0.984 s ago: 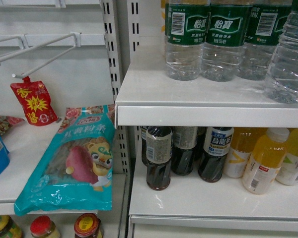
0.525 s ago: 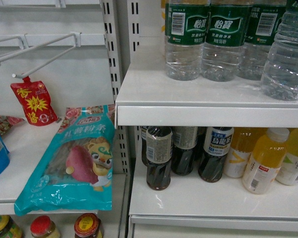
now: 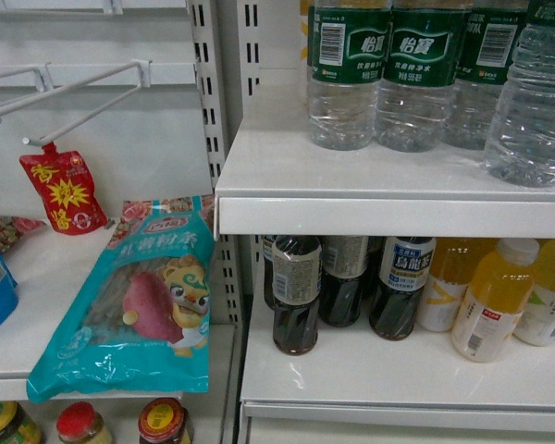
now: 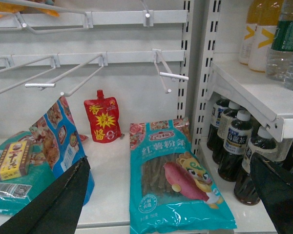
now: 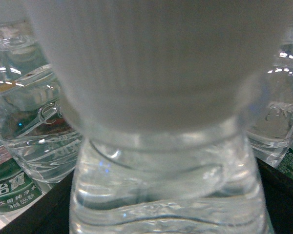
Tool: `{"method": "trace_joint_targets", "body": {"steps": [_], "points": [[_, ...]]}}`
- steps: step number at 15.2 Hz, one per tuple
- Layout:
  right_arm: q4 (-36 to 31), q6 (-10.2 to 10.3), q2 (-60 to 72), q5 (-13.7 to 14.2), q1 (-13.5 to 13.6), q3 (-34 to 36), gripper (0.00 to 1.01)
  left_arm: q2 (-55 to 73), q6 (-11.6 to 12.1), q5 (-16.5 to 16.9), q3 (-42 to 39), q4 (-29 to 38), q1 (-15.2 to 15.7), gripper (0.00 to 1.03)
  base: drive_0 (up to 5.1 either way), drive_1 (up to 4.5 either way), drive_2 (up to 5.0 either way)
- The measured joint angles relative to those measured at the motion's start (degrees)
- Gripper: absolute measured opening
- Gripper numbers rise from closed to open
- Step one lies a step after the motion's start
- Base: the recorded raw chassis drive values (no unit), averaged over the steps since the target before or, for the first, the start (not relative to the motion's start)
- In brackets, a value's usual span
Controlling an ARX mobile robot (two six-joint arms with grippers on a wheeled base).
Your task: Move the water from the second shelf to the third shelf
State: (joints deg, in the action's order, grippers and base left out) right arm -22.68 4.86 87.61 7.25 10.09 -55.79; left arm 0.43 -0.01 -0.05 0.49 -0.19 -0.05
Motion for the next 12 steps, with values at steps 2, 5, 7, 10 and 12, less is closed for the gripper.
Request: {"method": "trace_joint_targets", "body": {"steps": [2,5,7,10,12], "points": [[0.0,0.0,0.0,0.0,0.0,0.0,0.99,0.0,0.0,0.0,0.0,0.0,0.0,0.98,0.0,0.0,0.0],[0.2,-0.9,-0.5,0.2,0.1,0.1,0.98,0.0,0.0,0.0,0.0,0.0,0.0,0.98,0.0,0.0,0.0],[1.1,-1.6,-2.4,0.4,0.5,0.6,0.98,0.0,0.0,0.0,0.0,0.0,0.0,0.98,0.0,0.0,0.0],[2.9,-1.8,-7.0,0.9,1.7,3.4,0.98,0.0,0.0,0.0,0.0,0.0,0.0,0.98,0.0,0.0,0.0],[3.0,-2.0,-9.6,1.2,2.2,5.7,0.98,0.0,0.0,0.0,0.0,0.0,0.0,0.98,0.0,0.0,0.0]]}}
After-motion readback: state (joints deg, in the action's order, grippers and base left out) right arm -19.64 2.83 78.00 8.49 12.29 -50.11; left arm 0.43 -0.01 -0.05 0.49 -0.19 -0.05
